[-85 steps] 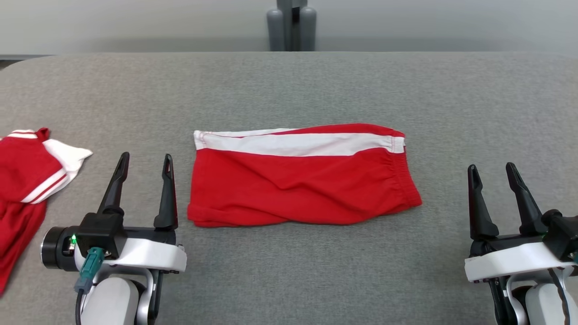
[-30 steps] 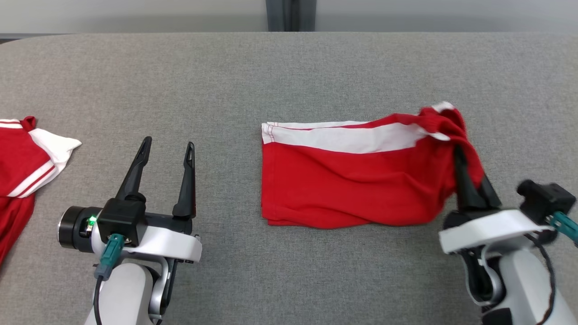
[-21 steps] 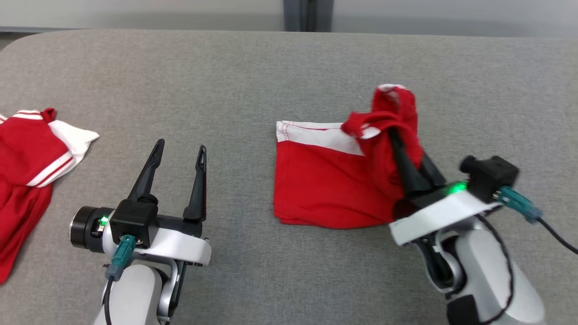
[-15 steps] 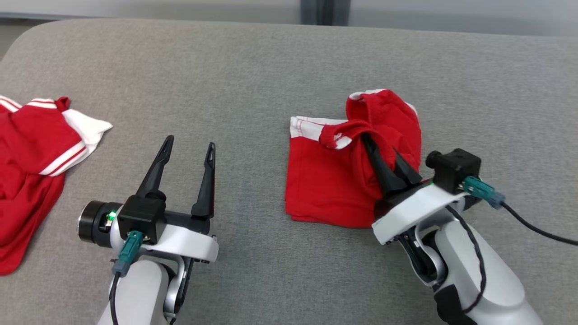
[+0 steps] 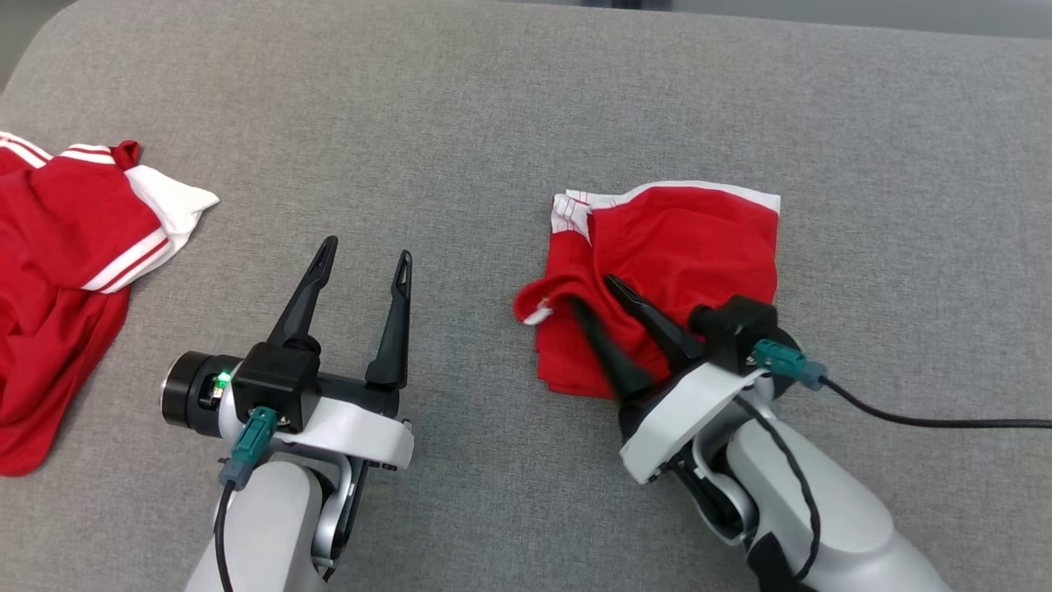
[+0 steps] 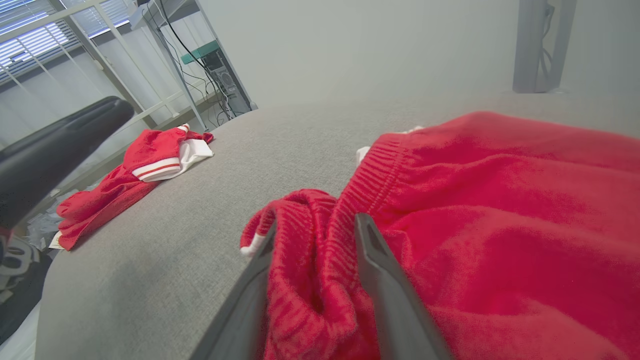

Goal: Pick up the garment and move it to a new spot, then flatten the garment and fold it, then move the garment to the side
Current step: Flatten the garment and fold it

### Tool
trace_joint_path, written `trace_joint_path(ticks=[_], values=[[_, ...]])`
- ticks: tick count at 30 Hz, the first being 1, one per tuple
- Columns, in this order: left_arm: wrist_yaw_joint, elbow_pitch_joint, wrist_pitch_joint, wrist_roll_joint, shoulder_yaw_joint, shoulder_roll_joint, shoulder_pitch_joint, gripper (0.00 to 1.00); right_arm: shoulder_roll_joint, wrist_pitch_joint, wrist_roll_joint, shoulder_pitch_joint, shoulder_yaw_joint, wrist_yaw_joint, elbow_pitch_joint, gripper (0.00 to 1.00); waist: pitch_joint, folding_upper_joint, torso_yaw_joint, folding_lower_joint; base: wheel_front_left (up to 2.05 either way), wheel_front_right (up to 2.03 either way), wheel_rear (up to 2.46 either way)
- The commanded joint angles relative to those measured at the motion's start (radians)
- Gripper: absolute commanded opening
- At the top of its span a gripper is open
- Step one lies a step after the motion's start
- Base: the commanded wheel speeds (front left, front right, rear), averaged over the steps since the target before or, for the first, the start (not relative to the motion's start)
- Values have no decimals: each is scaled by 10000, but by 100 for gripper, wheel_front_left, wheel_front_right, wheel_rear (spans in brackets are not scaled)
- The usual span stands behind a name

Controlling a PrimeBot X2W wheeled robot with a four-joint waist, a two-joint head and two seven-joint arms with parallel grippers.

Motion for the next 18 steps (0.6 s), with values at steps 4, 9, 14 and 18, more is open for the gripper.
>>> trace_joint_path(ticks=[4, 9, 14, 18], values=[[-6, 4, -46, -35, 27, 53, -159, 100, -53, -106, 11, 46, 557, 6, -317, 100, 0, 0, -120, 0, 0, 0, 0], [41, -20, -46, -41, 64, 95, -98, 100, -56, 92, -6, 297, 1221, 4, -651, 100, -47, 0, -297, 0, 0, 0, 0], [92, -25, -44, -79, 148, 151, 21, 100, -62, -39, -258, 487, 705, 4, -1149, 100, -166, 0, -490, 0, 0, 0, 0], [134, -40, -42, -127, 250, 284, 115, 100, -61, -104, -508, 811, -234, 4, -1811, 100, -286, 0, -669, 0, 0, 0, 0]])
